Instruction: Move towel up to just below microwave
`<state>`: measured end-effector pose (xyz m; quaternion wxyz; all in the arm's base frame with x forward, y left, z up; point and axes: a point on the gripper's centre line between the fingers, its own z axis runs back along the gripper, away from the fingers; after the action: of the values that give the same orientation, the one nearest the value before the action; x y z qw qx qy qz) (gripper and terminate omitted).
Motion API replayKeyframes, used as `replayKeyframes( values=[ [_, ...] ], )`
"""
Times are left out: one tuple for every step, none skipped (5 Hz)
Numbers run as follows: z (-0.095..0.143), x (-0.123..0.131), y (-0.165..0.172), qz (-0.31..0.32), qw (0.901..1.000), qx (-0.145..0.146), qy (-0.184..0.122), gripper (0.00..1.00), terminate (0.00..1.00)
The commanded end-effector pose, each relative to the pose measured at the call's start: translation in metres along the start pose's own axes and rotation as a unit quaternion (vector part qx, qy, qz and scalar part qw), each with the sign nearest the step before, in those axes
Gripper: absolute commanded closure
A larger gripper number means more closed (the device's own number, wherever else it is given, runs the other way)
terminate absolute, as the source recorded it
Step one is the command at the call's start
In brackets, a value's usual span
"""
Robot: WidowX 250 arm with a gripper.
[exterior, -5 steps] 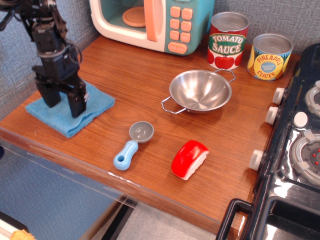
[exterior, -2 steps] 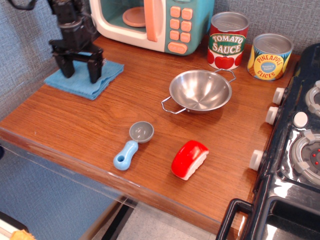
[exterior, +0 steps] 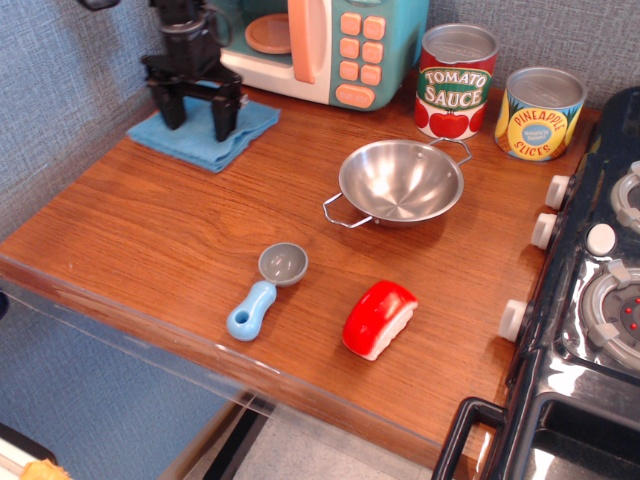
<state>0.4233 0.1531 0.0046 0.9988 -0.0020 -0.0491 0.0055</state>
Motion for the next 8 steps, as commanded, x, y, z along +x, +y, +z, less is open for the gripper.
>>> replayKeyframes(
  values=[
    [-0.018,-0.001,-0.043,-0.015,0.9996,-0.001,0.022,0.0,0.0],
    [0.023,0.007,-0.044,0.0,0.9998,0.007,-0.017,0.0,0.0],
    [0.068,0.024,-0.042,0.029,0.9977,0.005,-0.06,0.0,0.0],
    [0.101,0.027,-0.039,0.053,0.9954,-0.011,-0.079,0.0,0.0],
    [0.116,0.01,-0.038,0.061,0.9962,-0.002,-0.061,0.0,0.0],
    [0.13,-0.014,-0.042,0.057,0.9971,0.015,-0.047,0.0,0.0],
    [0.136,-0.042,-0.044,0.045,0.9984,0.016,-0.029,0.0,0.0],
    [0.134,-0.067,-0.044,0.033,0.999,0.011,-0.029,0.0,0.0]
  ],
)
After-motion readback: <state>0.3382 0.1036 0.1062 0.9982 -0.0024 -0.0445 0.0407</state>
